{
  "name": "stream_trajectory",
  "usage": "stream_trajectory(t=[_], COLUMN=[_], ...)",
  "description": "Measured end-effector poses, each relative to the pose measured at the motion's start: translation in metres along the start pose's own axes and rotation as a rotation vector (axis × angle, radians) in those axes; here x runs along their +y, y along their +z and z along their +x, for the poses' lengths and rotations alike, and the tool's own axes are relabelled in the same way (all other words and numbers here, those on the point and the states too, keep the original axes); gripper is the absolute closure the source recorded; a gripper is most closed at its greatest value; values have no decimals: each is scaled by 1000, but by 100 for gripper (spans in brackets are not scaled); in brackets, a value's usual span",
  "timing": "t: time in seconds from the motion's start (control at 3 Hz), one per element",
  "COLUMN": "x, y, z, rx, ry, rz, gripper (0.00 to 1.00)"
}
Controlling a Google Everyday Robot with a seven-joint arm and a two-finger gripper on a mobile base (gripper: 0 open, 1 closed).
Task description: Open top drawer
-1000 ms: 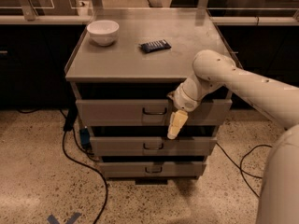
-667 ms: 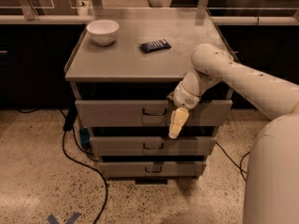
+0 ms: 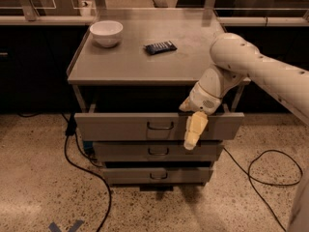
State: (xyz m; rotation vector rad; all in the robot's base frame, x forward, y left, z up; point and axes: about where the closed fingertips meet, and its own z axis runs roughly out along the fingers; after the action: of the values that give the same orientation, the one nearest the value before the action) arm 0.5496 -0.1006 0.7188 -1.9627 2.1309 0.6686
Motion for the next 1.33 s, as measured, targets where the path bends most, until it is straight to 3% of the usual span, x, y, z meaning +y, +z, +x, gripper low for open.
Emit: stream_trajectory(t=[0.67, 1.0, 1.33], x=[-13, -28, -18], y=[9, 31, 41], z=[-2, -7, -3], rx=[11, 25, 44], ry=[-19, -36, -14], rz=[-2, -61, -146], gripper=[0, 0, 0])
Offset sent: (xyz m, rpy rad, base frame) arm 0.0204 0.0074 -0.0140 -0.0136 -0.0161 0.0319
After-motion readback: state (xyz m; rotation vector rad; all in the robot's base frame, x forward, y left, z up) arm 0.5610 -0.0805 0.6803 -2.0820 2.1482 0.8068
